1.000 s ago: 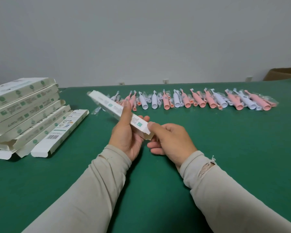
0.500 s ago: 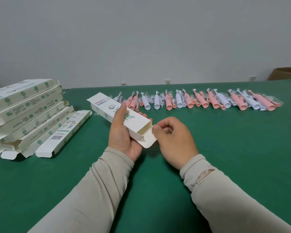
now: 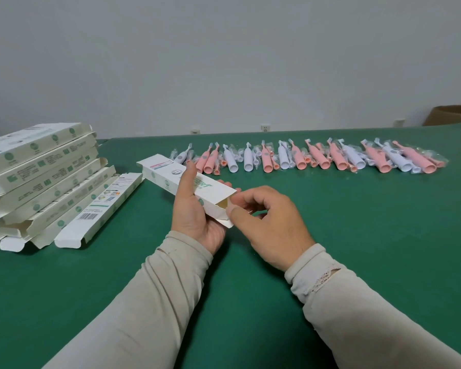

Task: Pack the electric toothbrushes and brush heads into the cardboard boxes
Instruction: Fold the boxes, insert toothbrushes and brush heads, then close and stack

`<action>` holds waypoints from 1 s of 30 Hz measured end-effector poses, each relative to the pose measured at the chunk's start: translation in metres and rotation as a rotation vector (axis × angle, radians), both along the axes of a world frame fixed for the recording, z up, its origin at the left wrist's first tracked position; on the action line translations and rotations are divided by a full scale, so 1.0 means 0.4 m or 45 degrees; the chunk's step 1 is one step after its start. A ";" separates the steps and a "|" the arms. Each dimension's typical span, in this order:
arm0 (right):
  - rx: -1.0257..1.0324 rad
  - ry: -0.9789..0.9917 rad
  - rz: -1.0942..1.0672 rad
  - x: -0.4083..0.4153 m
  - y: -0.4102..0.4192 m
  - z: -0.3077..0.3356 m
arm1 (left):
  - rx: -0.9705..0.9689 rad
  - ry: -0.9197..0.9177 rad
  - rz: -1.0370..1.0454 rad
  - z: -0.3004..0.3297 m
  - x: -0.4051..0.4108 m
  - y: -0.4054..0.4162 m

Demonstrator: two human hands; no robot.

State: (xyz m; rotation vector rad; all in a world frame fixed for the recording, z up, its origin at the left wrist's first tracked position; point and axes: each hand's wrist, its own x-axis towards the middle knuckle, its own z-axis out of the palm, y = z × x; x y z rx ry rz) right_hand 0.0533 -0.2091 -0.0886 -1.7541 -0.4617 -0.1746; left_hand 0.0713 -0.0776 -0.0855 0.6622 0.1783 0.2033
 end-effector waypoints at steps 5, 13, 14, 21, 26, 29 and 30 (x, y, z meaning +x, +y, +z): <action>-0.029 -0.055 0.038 -0.002 0.004 -0.006 | -0.020 -0.013 -0.013 0.000 0.003 0.006; -0.039 -0.089 -0.125 0.007 0.012 -0.016 | -0.085 0.026 -0.144 0.008 -0.011 -0.013; -0.030 -0.090 -0.133 0.008 0.012 -0.017 | -0.087 0.024 -0.150 0.008 -0.012 -0.015; -0.003 -0.088 -0.143 0.008 0.010 -0.020 | 0.011 -0.041 -0.151 0.009 -0.013 -0.024; 0.032 -0.101 -0.136 0.004 0.009 -0.015 | 0.023 -0.109 -0.183 0.005 -0.014 -0.032; 0.024 -0.075 -0.123 0.005 0.005 -0.010 | -0.005 -0.098 -0.176 0.003 -0.006 -0.029; 0.016 -0.058 -0.115 0.005 0.004 -0.008 | -0.014 -0.081 -0.177 0.002 -0.003 -0.026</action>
